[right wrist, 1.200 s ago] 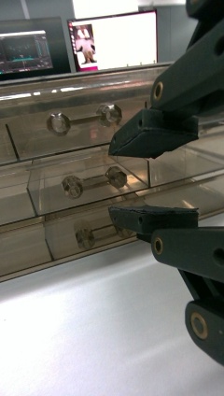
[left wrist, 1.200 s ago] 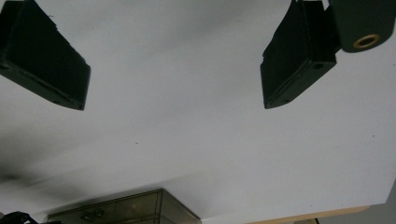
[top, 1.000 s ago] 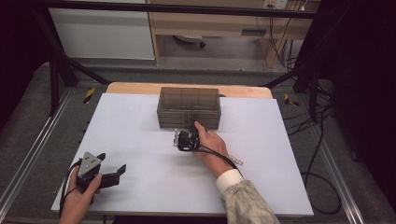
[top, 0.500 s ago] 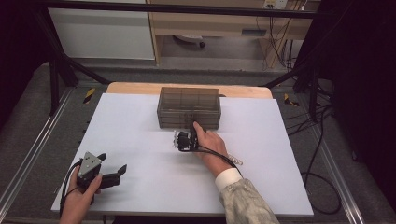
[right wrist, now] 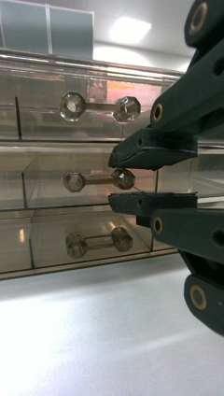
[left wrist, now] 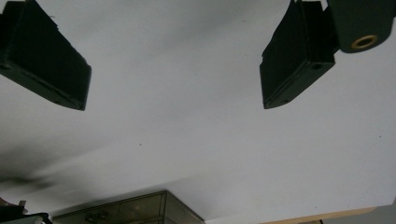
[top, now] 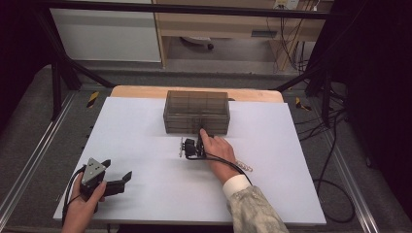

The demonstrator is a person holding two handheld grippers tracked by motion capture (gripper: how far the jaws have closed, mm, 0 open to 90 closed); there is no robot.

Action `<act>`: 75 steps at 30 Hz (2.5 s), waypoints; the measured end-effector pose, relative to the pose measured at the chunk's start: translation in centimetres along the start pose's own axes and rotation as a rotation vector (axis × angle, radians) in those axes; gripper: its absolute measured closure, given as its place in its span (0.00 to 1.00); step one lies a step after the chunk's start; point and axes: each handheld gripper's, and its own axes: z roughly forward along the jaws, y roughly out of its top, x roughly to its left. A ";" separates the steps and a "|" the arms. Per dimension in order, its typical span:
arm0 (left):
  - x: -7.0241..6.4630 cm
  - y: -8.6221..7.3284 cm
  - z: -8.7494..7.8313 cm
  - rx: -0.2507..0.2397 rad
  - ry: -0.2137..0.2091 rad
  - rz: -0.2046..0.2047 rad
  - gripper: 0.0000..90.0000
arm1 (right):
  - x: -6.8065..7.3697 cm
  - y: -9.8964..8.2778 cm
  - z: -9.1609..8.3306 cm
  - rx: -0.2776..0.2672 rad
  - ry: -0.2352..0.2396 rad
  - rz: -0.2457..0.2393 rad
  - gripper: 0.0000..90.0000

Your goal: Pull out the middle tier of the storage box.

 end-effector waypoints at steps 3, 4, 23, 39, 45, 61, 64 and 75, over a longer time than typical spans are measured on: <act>0.0 0.0 0.0 0.002 0.000 -0.002 0.10 | 0.0 0.0 0.0 -0.001 -0.012 -0.008 0.89; 0.0 0.0 0.0 0.003 0.000 -0.001 0.10 | 0.0 0.0 0.0 -0.003 -0.009 0.003 0.89; 0.1 0.0 -0.1 -0.001 0.007 -0.002 0.10 | 0.5 -0.2 -2.9 -0.023 0.011 -0.013 0.90; 0.0 -0.1 0.1 0.017 0.000 0.002 0.09 | -1.1 -0.7 -5.2 -0.065 0.219 0.160 0.58; 0.0 -0.1 0.1 0.019 0.002 0.004 0.09 | -3.0 -2.6 -4.7 -0.052 0.364 0.382 0.47; -0.1 -0.2 0.2 0.035 -0.007 0.013 0.09 | -6.7 -6.4 -3.9 -0.101 0.584 0.599 0.28; -0.2 -0.3 0.3 0.036 -0.011 0.010 0.09 | -7.1 -6.8 -3.7 -0.098 0.602 0.608 0.25; -0.2 -0.2 0.2 0.030 -0.005 0.009 0.09 | -7.8 -7.4 -2.8 -0.117 0.627 0.594 0.23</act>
